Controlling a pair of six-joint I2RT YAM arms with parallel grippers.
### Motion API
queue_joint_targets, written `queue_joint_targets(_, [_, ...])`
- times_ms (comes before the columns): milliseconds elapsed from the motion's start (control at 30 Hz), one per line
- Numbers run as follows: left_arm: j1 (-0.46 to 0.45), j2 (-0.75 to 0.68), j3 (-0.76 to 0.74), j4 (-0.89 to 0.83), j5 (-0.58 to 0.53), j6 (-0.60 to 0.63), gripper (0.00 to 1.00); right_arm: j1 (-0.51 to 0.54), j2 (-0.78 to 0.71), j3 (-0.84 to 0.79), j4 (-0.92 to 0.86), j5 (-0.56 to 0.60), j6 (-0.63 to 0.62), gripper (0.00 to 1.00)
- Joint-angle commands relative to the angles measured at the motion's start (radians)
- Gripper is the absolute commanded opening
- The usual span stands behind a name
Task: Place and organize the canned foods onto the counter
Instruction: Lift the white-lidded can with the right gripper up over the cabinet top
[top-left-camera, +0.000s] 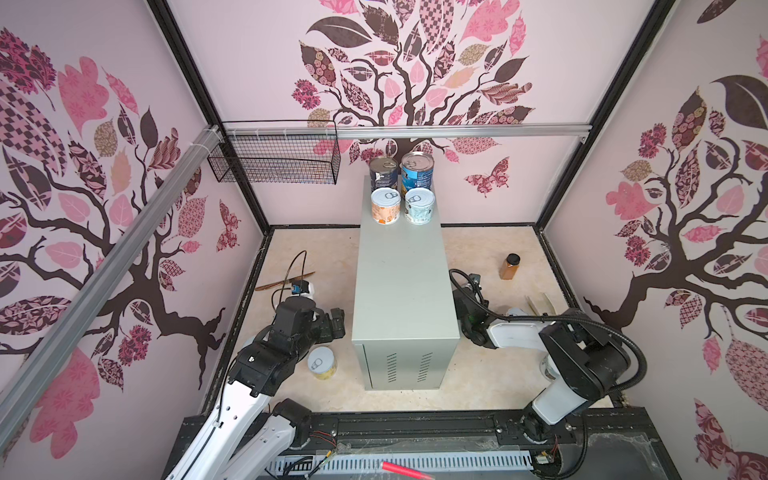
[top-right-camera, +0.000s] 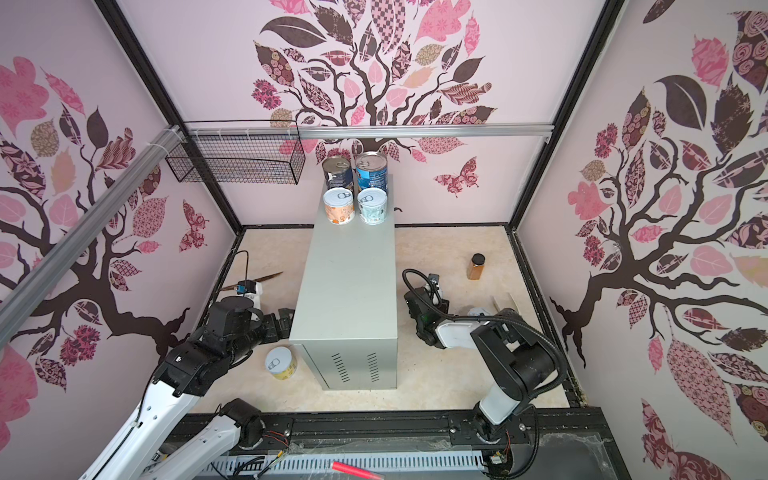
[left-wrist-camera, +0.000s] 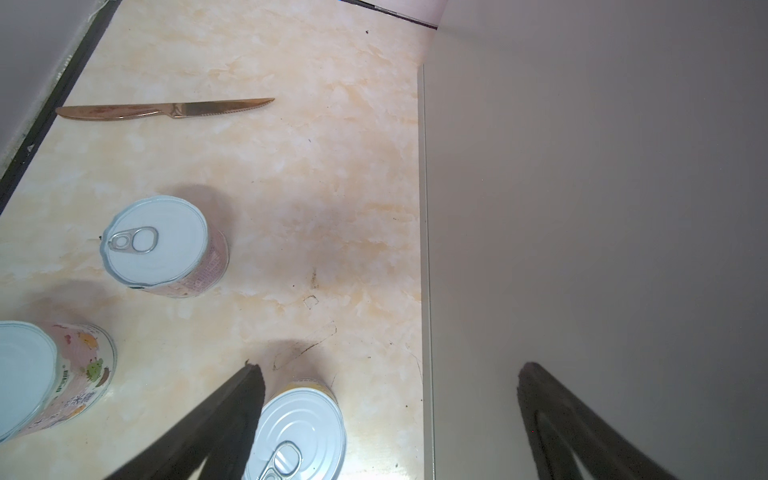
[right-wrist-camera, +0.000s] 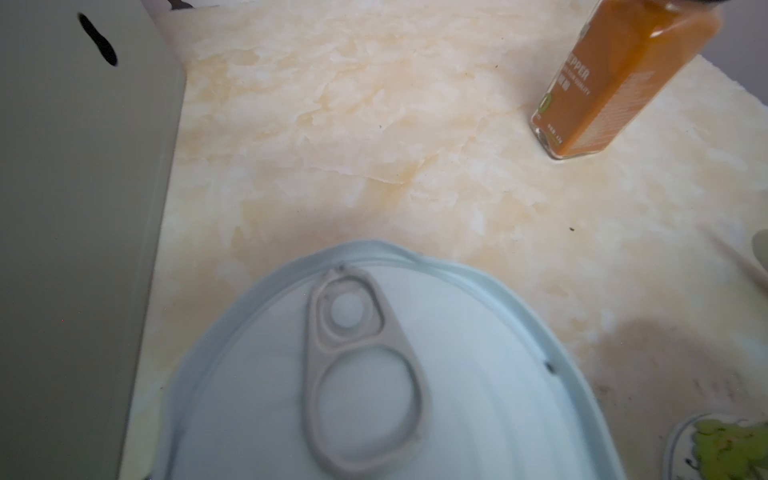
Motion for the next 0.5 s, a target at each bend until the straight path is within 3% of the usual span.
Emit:
queue_joint_targets(0, [0.004, -0.009, -0.021, 0.022, 0.017, 0.016, 0.98, -0.005, -0.093, 0.03, -0.087, -0.014, -0.008, 0.53])
queue_joint_targets(467, [0.001, -0.024, -0.021, 0.018, 0.012, 0.017, 0.98, -0.014, -0.402, 0.054, -0.364, -0.114, -0.041, 0.53])
